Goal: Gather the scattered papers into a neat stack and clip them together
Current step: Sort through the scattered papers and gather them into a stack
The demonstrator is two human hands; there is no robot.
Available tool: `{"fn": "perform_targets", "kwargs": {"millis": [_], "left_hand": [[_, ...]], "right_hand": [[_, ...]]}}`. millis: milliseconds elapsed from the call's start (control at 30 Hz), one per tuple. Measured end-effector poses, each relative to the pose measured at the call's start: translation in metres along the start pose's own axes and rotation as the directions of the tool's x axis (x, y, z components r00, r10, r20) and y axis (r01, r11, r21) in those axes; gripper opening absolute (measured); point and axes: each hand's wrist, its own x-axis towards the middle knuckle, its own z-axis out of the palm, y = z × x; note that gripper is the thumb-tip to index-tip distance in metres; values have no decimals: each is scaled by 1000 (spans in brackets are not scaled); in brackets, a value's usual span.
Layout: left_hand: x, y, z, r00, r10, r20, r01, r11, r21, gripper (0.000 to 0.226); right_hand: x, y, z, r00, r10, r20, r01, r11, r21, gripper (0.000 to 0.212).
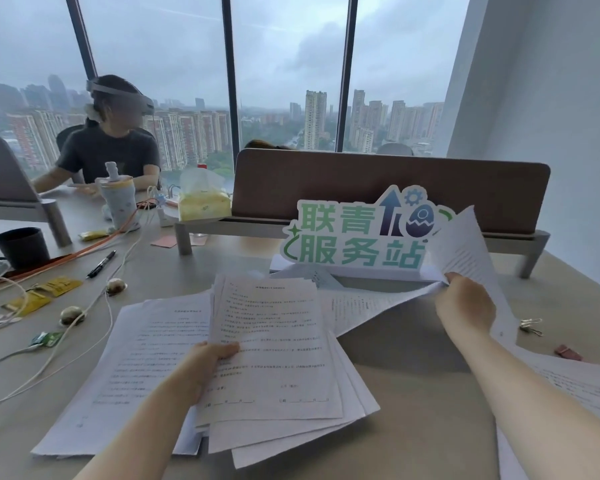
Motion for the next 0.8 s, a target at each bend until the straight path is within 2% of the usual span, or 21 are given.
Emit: {"fn": "perform_targets", "kwargs": {"millis": [233,333,467,700,800], "left_hand": [[-2,-2,1,999,41,-19,-40,998,45,22],[-3,-1,3,998,60,-27,-58,996,62,15],[-7,-1,6,995,99,-19,-96,991,92,6],[-9,-1,5,994,109,13,-110,985,132,13],[-9,-2,6,993,118,23,-120,983,136,12]], "right_hand": [[10,-8,-31,996,-37,-86,36,999,-11,30],[13,-16,-42,980,-125,-157,137,988,71,29],[7,-40,-61,920,-304,-248,350,921,169,29],[-29,-90,-78,791,-569,-224,611,758,229,27],[-43,-104,-73,759,-618,-205,651,710,271,26]]}}
